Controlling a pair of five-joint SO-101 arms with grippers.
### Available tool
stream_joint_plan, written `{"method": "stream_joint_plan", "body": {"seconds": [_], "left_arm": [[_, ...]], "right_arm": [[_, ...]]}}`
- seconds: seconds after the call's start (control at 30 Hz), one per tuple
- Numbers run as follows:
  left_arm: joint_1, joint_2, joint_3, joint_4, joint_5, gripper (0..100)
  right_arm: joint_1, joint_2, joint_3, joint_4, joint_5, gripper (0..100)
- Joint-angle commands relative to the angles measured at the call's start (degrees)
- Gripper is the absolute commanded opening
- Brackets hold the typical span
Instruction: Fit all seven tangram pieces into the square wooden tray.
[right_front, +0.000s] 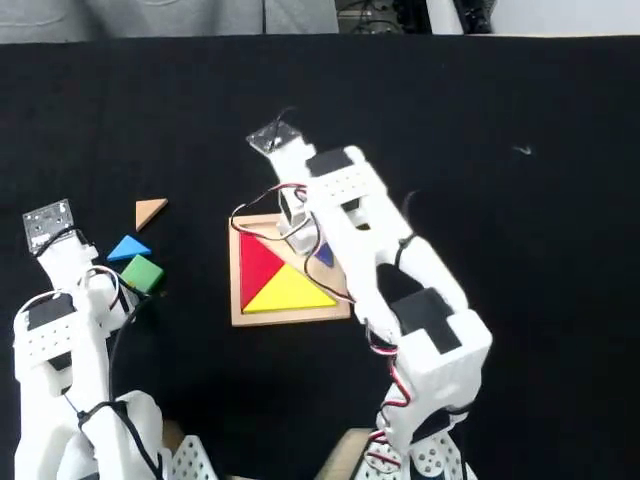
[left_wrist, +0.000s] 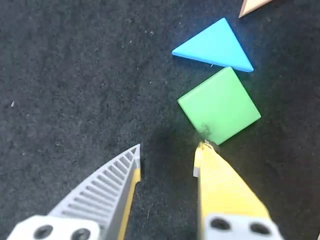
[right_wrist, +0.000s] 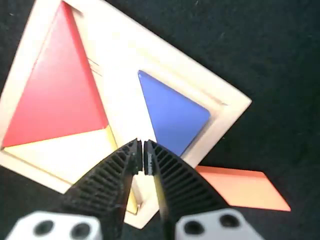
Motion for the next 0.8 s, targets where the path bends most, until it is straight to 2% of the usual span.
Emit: {"method": "stream_joint_plan", "body": {"seconds": [0.0, 0.5, 0.63, 0.77], "left_arm": [[-0.4, -1.1, -0.1, -1.0, -0.4, 18], [0.0, -1.1, -0.1, -1.0, -0.4, 18], [0.0, -1.1, -0.1, -1.1, -0.4, 18], [-0.2, -1.1, -0.1, -1.1, -0.4, 18]], "right_arm": [[-1.1, 0.5, 0.6, -3.4, 0.4, 1.1], [4.2, 7.2, -6.3, -3.6, 0.4, 1.1], [2.5, 2.9, -5.9, 0.0, 0.4, 1.1], [4.1, -5.9, -5.8, 5.4, 1.1, 1.1]]}}
